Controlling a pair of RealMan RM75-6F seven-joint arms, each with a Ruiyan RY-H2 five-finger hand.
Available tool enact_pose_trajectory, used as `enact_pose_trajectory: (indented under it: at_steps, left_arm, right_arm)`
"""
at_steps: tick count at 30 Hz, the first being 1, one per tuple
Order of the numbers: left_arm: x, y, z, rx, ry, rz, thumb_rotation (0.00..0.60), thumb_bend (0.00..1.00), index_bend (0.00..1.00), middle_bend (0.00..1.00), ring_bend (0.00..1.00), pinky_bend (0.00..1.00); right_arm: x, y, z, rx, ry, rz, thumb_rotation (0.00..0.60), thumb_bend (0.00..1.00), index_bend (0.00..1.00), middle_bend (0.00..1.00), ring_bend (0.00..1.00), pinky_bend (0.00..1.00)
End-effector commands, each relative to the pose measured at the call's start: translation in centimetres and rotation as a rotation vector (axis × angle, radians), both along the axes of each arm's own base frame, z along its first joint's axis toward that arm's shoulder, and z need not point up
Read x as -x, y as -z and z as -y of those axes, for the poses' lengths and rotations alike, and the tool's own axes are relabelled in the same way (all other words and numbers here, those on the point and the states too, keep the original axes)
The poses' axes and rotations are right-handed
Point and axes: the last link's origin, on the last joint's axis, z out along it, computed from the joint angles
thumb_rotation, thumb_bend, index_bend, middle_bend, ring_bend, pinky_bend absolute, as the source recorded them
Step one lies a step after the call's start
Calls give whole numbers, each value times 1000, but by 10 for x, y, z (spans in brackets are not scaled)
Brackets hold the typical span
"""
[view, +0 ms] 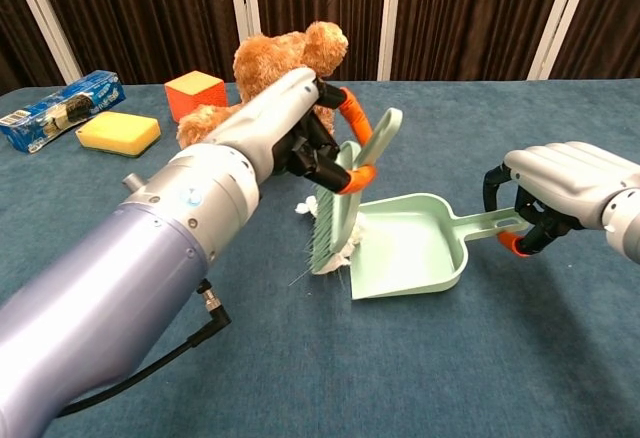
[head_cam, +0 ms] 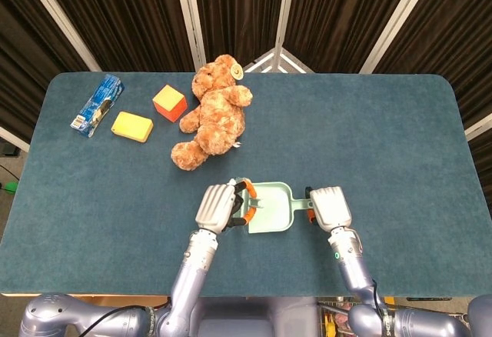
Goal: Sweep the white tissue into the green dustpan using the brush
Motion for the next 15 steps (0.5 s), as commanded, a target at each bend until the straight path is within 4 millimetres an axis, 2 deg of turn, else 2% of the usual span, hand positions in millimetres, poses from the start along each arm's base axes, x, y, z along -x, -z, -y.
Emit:
enact_pose_trajectory:
  at_steps: [1,5,15]
  left_arm:
    - [-5,-1,0,-4,18,15,600,679,814,1000,1000,1000]
    - [-4,-10,-2,-44,58,-16,600,679,814,1000,1000,1000]
    - [14,-36,-15,-109,75,-79,600,679,819,1000,1000,1000]
  right_arm:
    - [1,0,0,0,1,-2,600,466,559,922,914,832]
    - [-1,-1,1,3,-1,1,600,466,559,922,914,832]
    - [-6,0,-2,4,-8,2,600,465,559,922,914,832]
